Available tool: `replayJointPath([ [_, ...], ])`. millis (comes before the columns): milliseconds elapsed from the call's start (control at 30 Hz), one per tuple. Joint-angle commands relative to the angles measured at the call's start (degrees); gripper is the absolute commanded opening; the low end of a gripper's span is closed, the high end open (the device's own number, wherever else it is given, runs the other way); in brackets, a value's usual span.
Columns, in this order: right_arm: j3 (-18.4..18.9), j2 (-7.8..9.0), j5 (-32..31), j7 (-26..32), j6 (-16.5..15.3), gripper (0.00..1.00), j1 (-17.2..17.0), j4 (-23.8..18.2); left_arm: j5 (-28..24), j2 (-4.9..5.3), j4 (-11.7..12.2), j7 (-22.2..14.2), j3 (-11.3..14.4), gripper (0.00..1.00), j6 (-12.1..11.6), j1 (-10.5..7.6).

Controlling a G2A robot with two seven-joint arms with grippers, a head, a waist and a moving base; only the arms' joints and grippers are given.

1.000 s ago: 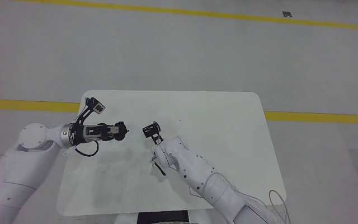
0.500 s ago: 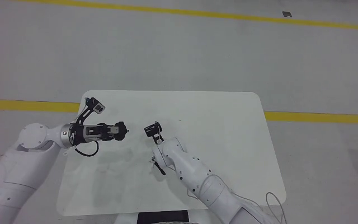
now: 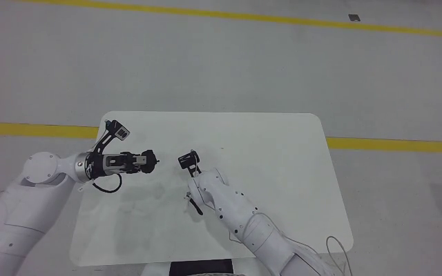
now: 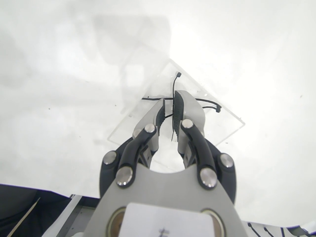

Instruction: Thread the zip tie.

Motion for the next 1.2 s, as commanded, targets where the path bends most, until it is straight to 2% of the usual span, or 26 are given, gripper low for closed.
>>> replayJointPath([
  [0,0.02,-0.17,-0.07,0.05,0.14,0.0,0.13,0.43,0.0,0.0,0.0,0.0,0.0,0.0,0.0,0.0],
  [267,0.5,-0.49,-1.1,0.11,0.28,0.0,-0.51,-0.7,0.0,0.0,0.0,0.0,0.0,0.0,0.0,0.0],
  [733,2.97,0.36,-5.39,1.63,-1.36,0.0,-5.52,-10.17,0.0,0.0,0.0,0.0,0.0,0.0,0.0,0.0],
  [900,6.21,1.21,-3.55,-0.18,-3.98,0.0,-9.09,-16.19,0.0,0.0,0.0,0.0,0.0,0.0,0.0,0.0],
  [1033,9.92,2.25,-0.54,-3.54,-7.55,0.0,-13.41,-22.57,0.0,0.0,0.0,0.0,0.0,0.0,0.0,0.0],
  [1167,14.9,3.55,5.93,-8.45,-14.21,0.0,-19.02,-29.7,0.0,0.0,0.0,0.0,0.0,0.0,0.0,0.0],
])
